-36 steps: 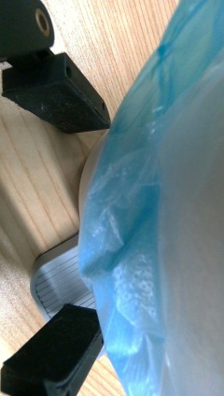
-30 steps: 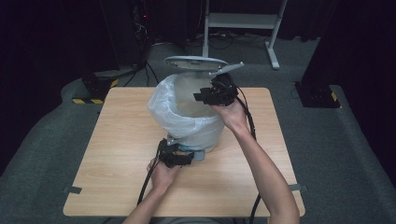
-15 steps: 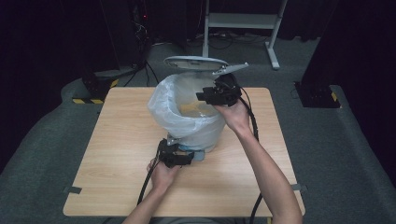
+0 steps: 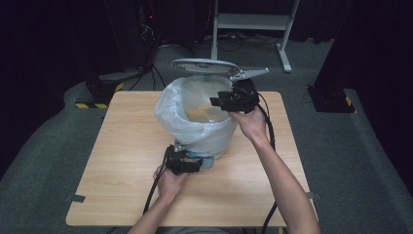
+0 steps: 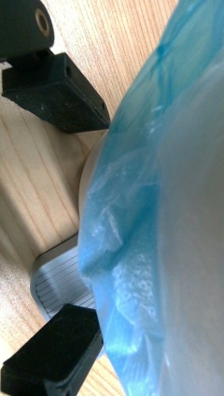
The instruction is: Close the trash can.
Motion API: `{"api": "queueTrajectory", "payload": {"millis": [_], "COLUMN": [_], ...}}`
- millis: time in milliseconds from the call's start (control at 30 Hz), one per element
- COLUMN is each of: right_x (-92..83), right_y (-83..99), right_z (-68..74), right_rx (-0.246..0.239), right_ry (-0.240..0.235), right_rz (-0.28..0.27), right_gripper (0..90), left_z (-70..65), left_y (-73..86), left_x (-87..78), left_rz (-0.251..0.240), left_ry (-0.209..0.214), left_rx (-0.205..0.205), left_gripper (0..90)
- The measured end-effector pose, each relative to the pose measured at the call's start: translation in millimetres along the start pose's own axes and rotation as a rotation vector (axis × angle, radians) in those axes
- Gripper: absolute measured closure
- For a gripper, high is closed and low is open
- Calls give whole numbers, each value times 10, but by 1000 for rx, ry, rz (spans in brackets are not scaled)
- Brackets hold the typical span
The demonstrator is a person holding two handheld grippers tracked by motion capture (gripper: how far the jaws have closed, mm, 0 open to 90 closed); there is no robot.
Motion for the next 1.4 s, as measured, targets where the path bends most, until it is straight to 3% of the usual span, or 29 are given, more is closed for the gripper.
{"api": "queueTrajectory", "payload": {"millis": [600, 867, 1400], "right_x": [-256, -427, -602], "right_y": [97, 147, 243], "right_z": [-32, -25, -35], "right_rx": [13, 17, 20], "right_ry": [16, 28, 44], "right_rz": [-46, -107, -140], "right_gripper": [531, 536, 537], "left_z": [0, 0, 0], "left_y": [0, 0, 0], "left_x": [0, 0, 0], "left_rz": [0, 0, 0], "left_ry": [0, 0, 0], "left_rx": [0, 1, 0], "left_gripper": [81, 81, 81]}}
Point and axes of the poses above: each handheld gripper's, and its own axes: x roughly forward along the jaws, y roughly out of its underside, z roughly to its left, the point moved 10 cm from there along x, roughly forward along the jaws, and after that the axes turned 7 degrees about -z, right-handed, at the moved point
